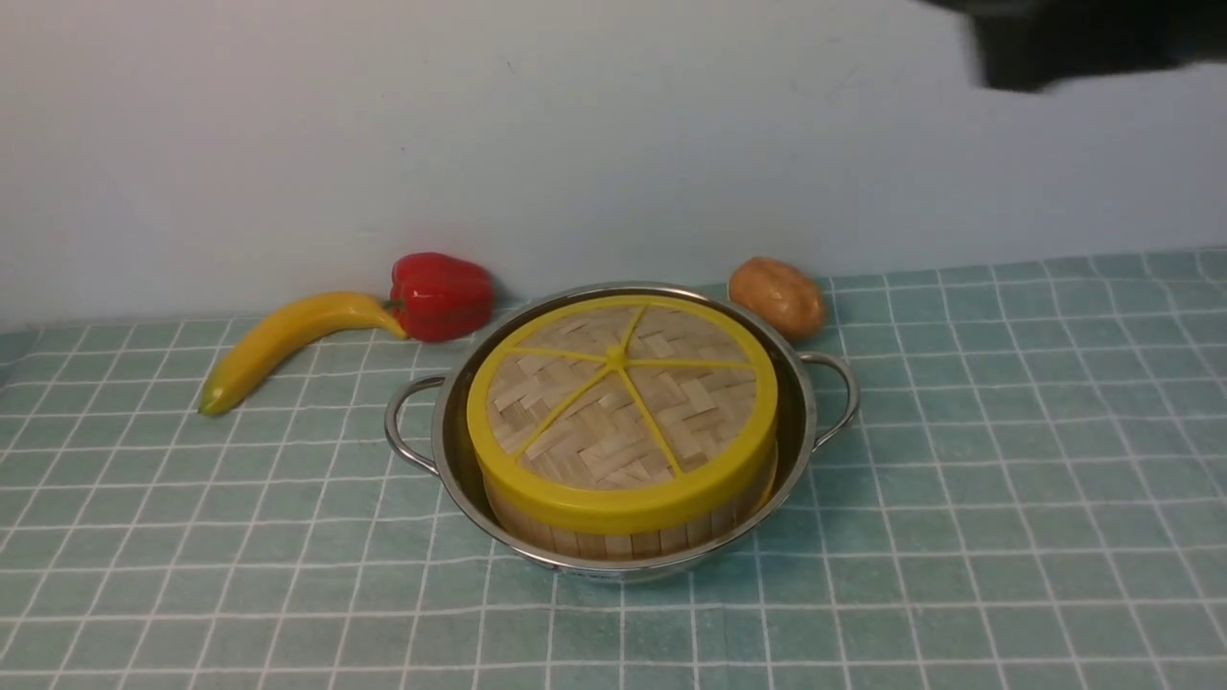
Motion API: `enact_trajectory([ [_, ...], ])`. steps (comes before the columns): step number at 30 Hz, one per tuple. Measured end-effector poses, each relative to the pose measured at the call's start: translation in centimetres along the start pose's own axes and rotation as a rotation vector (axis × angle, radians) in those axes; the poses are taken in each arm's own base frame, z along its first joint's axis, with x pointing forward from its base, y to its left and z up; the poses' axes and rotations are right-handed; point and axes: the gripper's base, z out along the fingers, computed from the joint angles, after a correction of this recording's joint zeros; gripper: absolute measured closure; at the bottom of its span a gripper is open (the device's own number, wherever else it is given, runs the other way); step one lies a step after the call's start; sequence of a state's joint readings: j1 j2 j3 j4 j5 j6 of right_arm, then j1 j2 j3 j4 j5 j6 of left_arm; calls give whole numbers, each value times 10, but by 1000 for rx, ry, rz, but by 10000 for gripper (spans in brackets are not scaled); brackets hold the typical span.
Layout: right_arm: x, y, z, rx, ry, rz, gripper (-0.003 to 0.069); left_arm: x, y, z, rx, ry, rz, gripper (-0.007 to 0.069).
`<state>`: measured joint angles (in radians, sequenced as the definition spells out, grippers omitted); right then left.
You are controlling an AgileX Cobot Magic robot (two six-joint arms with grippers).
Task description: Place the steamer in the pot on the blue tablecloth, and put the lid on the steamer.
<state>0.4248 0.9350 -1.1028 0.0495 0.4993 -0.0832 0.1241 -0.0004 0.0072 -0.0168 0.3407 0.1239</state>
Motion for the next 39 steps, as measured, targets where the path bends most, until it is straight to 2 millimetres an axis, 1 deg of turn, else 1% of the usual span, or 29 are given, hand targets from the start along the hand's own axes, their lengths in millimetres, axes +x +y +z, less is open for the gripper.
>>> enact_trajectory([
  [1,3,-6,-19,45,-37,-10,620,0,0,0,0,0,0,382],
  [2,13,-10,-29,78,-46,-17,617,0,0,0,0,0,0,382],
  [3,19,-15,-51,131,-86,-20,614,0,0,0,0,0,0,382],
  [4,28,-17,-65,169,-109,-16,611,0,0,0,0,0,0,382],
  [5,40,-18,-76,204,-120,-8,607,0,0,0,0,0,0,382],
  [6,54,-18,-97,255,-159,8,602,0,0,0,0,0,0,382],
  [7,66,-16,-107,283,-177,24,598,0,0,0,0,0,0,382],
  [8,69,-17,-106,282,-168,31,596,0,0,0,0,0,0,382],
  [9,90,-13,-120,314,-198,65,590,0,0,0,0,0,0,382],
  [10,98,-12,-120,317,-194,82,589,0,0,0,0,0,0,382],
  [11,102,-11,-126,324,-215,91,586,0,0,0,0,0,0,382],
  [14,148,-8,-121,322,-197,196,576,0,0,0,0,0,0,382],
  [15,159,-8,-118,320,-195,218,573,0,0,0,0,0,0,382],
  [16,165,-8,-116,320,-183,227,572,0,0,0,0,0,0,382],
  [18,208,-7,-104,326,-158,235,561,0,0,0,0,0,0,382],
  [19,211,-7,-104,329,-158,232,559,0,0,0,0,0,0,382],
  [21,230,-8,-99,341,-147,228,552,0,0,0,0,0,0,382],
  [22,244,-8,-96,351,-141,227,545,0,0,0,0,0,0,382],
  [26,259,-7,-96,360,-130,216,531,0,0,0,0,0,0,382],
  [29,263,-6,-99,369,-108,207,522,0,0,0,0,0,0,382],
  [32,271,-6,-99,383,-27,203,510,0,0,0,0,0,0,382],
  [39,274,-6,-99,387,-3,248,494,0,0,0,0,0,0,382],
])
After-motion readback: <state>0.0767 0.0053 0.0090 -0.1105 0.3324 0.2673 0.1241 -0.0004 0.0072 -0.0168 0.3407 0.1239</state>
